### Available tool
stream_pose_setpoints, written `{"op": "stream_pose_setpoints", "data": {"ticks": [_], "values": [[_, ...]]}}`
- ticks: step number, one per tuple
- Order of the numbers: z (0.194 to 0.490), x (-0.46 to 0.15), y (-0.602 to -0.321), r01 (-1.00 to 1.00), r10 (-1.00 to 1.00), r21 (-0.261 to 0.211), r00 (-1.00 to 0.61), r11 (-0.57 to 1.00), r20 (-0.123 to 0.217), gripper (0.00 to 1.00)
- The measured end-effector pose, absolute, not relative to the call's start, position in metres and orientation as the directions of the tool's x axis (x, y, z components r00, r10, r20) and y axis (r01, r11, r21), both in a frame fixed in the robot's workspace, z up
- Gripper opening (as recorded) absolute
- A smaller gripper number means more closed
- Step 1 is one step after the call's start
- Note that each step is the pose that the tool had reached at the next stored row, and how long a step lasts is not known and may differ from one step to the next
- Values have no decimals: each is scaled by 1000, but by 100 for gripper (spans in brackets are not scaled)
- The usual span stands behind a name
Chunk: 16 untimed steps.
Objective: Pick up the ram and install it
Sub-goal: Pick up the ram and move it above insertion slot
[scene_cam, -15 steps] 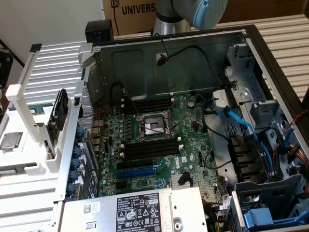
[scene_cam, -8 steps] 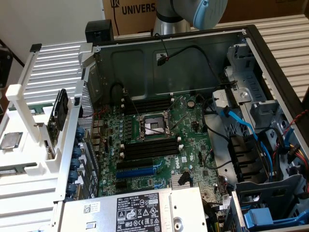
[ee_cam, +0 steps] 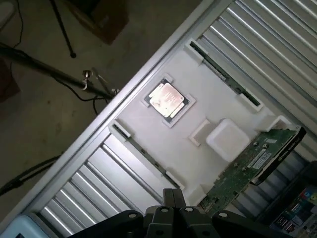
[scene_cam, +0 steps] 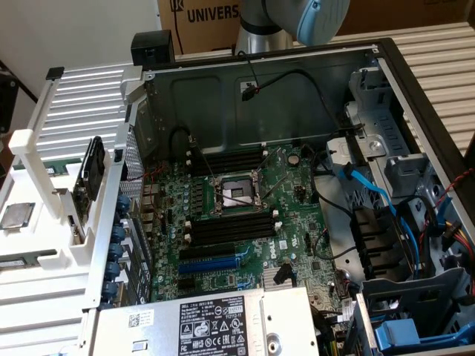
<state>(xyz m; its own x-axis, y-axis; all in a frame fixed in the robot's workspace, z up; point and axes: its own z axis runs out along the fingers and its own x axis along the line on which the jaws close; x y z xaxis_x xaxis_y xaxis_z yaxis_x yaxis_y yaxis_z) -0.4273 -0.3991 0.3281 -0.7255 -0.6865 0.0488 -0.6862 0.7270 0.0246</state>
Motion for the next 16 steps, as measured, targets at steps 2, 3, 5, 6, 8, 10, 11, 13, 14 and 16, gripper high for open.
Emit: {"op": "stream_pose_setpoints", "data": {"ticks": [2, 3, 5, 6, 8, 10, 11, 13, 14, 16], "values": [[328, -427, -399, -712, -713, 25, -700, 701, 49, 10], [328, -427, -399, -726, -726, 25, -686, 688, 49, 10], [327, -427, -399, -750, -750, 24, -659, 661, 48, 10], [327, -427, -399, -762, -762, 24, -646, 647, 48, 10], [327, -427, -399, -785, -785, 24, -617, 619, 48, 10], [327, -427, -399, -807, -807, 24, -589, 590, 47, 10], [326, -427, -399, -818, -818, 24, -573, 575, 47, 10], [326, -427, -399, -838, -838, 24, -543, 544, 47, 10], [326, -427, -399, -848, -848, 24, -527, 529, 46, 10], [326, -427, -399, -875, -875, 22, -482, 483, 45, 10]]}}
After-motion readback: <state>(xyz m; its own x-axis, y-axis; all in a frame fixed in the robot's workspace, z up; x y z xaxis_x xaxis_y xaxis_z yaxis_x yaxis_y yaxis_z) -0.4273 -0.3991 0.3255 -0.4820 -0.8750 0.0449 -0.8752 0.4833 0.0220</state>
